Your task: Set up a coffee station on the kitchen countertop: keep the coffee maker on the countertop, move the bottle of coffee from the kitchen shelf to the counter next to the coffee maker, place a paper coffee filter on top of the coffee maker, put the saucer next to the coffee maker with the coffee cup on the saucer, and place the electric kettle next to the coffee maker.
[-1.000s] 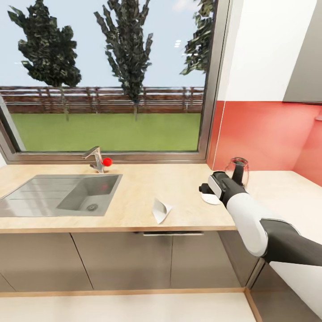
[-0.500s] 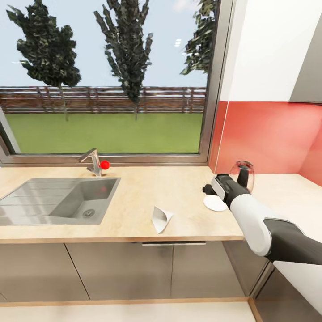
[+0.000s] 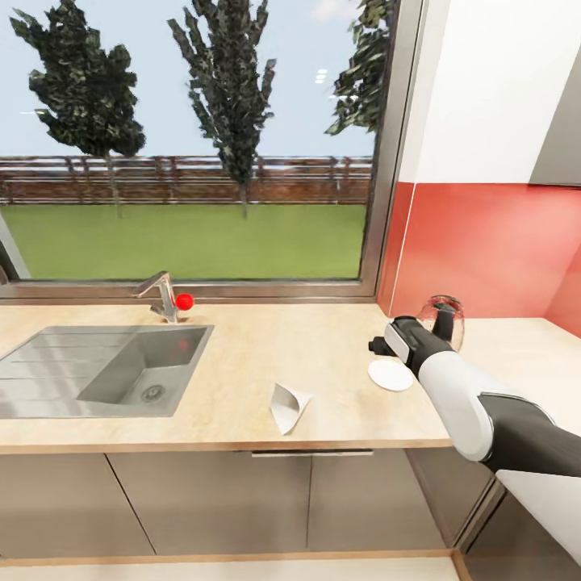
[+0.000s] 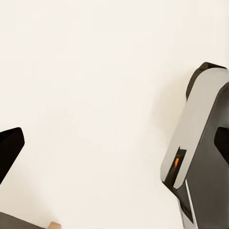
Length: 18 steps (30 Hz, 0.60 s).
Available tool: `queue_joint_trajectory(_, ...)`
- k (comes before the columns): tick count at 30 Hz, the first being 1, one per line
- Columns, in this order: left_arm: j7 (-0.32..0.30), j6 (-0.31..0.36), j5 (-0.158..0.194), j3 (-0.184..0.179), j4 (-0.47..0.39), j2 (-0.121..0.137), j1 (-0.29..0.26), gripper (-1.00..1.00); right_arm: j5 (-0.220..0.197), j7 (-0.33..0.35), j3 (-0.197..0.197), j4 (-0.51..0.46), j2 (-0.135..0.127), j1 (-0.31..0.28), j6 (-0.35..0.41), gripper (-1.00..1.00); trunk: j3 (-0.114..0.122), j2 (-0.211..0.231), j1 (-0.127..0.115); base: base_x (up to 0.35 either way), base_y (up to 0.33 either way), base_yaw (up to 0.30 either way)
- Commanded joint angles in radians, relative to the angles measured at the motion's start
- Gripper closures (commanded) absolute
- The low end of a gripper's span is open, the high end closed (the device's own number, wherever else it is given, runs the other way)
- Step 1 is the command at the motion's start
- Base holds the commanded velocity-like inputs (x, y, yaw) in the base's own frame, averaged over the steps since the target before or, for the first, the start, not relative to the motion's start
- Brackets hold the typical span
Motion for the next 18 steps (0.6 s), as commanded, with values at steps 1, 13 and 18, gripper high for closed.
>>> queue_joint_trajectory(1,-0.007,-0.001,0.007,0.002,0.000,0.001,0.000,-1.00,0.002,-0.003,-0.007,0.000,0.000,-0.001,0.004,-1.00,-0.001,-0.001,0.001,0.292,-0.007,0.000)
queue_joint_trajectory(13,-0.007,-0.002,0.006,0.002,-0.001,-0.002,0.000,-1.00,0.002,-0.003,-0.007,0.001,-0.002,0.000,0.005,-1.00,-0.001,-0.001,0.001,0.061,-0.001,0.000)
queue_joint_trajectory(18,-0.007,-0.002,0.008,0.002,-0.001,-0.001,0.000,-1.00,0.001,-0.003,-0.008,0.001,-0.001,0.000,0.016,-1.00,-0.001,-0.001,0.001,0.001,0.000,0.000)
